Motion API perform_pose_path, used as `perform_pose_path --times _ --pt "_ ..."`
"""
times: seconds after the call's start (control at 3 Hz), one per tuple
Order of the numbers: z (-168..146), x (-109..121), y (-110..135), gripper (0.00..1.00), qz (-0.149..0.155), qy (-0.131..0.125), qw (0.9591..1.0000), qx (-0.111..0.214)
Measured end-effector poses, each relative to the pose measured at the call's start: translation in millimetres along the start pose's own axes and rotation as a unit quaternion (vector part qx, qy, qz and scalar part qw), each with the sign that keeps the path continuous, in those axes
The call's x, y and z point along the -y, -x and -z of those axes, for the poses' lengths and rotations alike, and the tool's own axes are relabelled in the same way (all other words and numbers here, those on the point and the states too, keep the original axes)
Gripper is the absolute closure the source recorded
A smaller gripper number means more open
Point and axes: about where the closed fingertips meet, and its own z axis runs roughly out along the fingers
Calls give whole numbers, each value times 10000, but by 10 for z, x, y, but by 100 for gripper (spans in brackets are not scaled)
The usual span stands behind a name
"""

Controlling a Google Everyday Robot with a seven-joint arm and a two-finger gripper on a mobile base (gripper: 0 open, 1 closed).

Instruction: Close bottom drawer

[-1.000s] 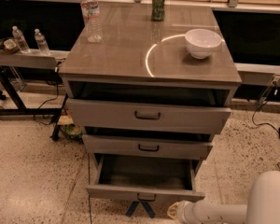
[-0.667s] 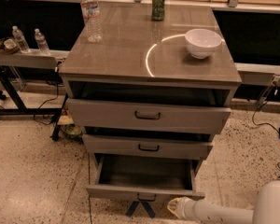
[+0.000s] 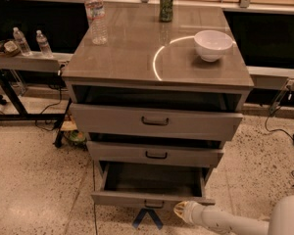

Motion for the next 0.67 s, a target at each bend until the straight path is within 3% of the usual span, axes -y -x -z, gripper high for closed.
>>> perform_pose_path --times 0.33,0.67 --pt "-25 67 -7 100 21 -138 9999 8" --pt "-91 281 29 100 143 -461 9987 155"
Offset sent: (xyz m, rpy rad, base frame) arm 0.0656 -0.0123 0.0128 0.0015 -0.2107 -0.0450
